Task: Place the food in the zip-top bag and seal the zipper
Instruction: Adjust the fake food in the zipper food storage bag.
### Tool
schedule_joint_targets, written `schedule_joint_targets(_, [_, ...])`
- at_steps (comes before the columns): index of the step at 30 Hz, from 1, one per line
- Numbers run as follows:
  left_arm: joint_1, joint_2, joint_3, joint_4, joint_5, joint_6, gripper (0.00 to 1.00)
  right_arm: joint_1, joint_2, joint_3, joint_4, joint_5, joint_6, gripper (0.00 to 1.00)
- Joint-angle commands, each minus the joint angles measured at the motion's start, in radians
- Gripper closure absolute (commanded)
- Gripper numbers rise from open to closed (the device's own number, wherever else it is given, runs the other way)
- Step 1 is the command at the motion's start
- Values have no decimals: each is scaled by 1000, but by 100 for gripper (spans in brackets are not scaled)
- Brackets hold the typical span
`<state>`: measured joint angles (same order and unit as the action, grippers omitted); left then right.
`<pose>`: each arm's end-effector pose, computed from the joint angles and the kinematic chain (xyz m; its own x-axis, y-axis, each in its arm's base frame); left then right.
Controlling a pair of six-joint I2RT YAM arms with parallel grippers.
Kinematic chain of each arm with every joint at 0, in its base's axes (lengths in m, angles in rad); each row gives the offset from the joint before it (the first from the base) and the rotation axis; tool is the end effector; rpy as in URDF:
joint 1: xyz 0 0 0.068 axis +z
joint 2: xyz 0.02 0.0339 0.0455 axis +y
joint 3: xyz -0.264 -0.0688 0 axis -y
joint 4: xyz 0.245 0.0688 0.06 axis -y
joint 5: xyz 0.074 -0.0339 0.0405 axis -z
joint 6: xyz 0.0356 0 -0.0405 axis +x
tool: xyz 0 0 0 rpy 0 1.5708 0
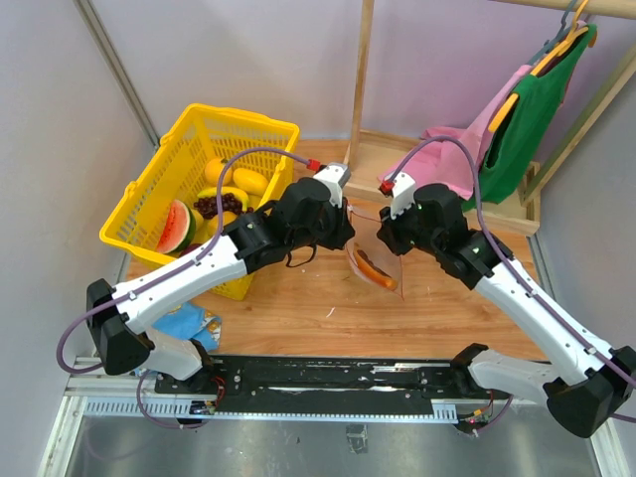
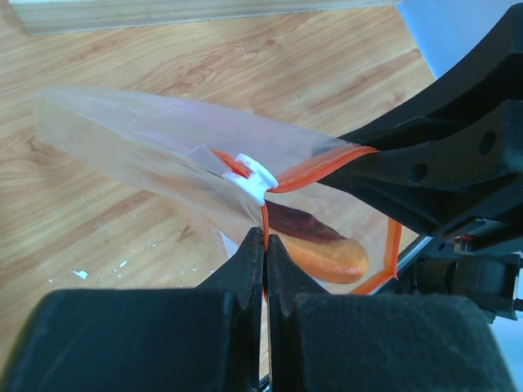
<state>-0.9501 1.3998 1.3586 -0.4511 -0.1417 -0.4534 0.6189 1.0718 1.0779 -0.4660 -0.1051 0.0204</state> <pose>0.1894 -0.2563 0.3719 -0.5682 0.0491 -0.8214 0.5385 0.7770 -0.3260 0.1903 0.1401 0.3582 -0.3748 -0.2420 -0.8950 -0.6460 0.7606 0.0648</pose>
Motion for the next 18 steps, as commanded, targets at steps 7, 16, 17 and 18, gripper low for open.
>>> schedule_joint_targets(7, [5,-22,153,22,55,69,100,-15,22,116,-59,-16,-20,99])
schedule_joint_targets(16, [34,-52,7,89,78,36,100,-15,-25,-62,33,28,12,97])
schedule_joint_targets(17, [34,-47,-13,102,77,35,100,-15,-22,-70,33,27,20,95])
schedule_joint_targets(18, [34,-40,-24,111,76,35,100,-14,-19,-74,33,25,24,92])
